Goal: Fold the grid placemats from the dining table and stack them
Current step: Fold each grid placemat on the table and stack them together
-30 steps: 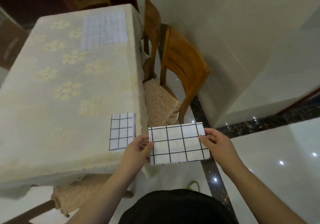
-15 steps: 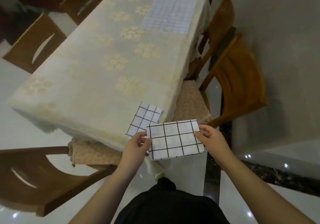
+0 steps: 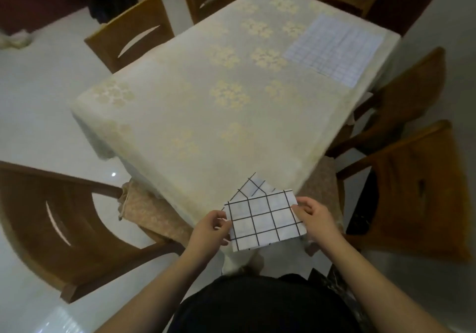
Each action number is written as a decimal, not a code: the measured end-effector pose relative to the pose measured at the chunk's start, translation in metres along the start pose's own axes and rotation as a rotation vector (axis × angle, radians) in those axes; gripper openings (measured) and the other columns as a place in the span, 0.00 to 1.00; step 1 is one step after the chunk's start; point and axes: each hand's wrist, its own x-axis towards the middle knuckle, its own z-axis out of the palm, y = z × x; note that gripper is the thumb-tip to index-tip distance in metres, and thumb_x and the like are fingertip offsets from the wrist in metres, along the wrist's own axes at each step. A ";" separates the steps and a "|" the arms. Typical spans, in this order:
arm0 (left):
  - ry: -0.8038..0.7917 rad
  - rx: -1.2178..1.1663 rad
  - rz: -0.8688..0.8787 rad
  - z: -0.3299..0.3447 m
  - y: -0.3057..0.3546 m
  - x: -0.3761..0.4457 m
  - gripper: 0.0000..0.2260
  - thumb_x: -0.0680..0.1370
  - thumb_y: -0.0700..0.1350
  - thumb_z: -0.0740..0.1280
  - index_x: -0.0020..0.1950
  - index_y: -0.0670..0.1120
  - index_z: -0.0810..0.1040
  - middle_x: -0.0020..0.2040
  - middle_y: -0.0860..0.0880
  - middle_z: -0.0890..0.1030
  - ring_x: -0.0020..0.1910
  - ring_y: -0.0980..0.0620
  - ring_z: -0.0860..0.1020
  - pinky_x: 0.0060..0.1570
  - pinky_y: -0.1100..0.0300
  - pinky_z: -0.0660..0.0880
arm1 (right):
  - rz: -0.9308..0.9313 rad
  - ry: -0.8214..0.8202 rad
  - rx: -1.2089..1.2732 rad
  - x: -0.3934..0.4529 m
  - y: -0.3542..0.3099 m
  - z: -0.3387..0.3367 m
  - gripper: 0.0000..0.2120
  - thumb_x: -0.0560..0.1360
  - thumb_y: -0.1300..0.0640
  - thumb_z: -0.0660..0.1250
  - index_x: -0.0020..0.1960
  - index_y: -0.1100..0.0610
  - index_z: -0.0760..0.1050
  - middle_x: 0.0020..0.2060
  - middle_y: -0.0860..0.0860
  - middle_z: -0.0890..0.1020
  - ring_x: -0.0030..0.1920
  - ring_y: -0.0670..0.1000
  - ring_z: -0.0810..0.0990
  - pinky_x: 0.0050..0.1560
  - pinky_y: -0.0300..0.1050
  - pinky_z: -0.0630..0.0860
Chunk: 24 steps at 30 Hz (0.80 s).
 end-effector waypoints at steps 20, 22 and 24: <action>0.369 -0.216 -0.332 0.057 -0.030 0.024 0.03 0.79 0.44 0.67 0.47 0.47 0.75 0.40 0.47 0.82 0.38 0.51 0.81 0.36 0.62 0.77 | -0.176 -0.410 -0.504 0.146 -0.020 0.027 0.07 0.77 0.54 0.68 0.54 0.55 0.77 0.42 0.49 0.81 0.43 0.48 0.80 0.41 0.40 0.73; 0.404 -0.241 -0.358 0.063 -0.028 0.028 0.02 0.79 0.43 0.67 0.47 0.46 0.75 0.38 0.47 0.81 0.35 0.53 0.80 0.31 0.68 0.73 | -0.212 -0.425 -0.535 0.155 -0.020 0.028 0.07 0.78 0.52 0.67 0.53 0.54 0.77 0.43 0.48 0.81 0.44 0.45 0.78 0.40 0.36 0.71; 0.432 -0.226 -0.375 0.066 -0.027 0.031 0.03 0.80 0.44 0.67 0.49 0.46 0.75 0.38 0.46 0.82 0.34 0.54 0.79 0.29 0.70 0.70 | -0.240 -0.435 -0.564 0.161 -0.020 0.030 0.07 0.78 0.52 0.67 0.52 0.54 0.77 0.43 0.47 0.81 0.44 0.45 0.78 0.39 0.35 0.71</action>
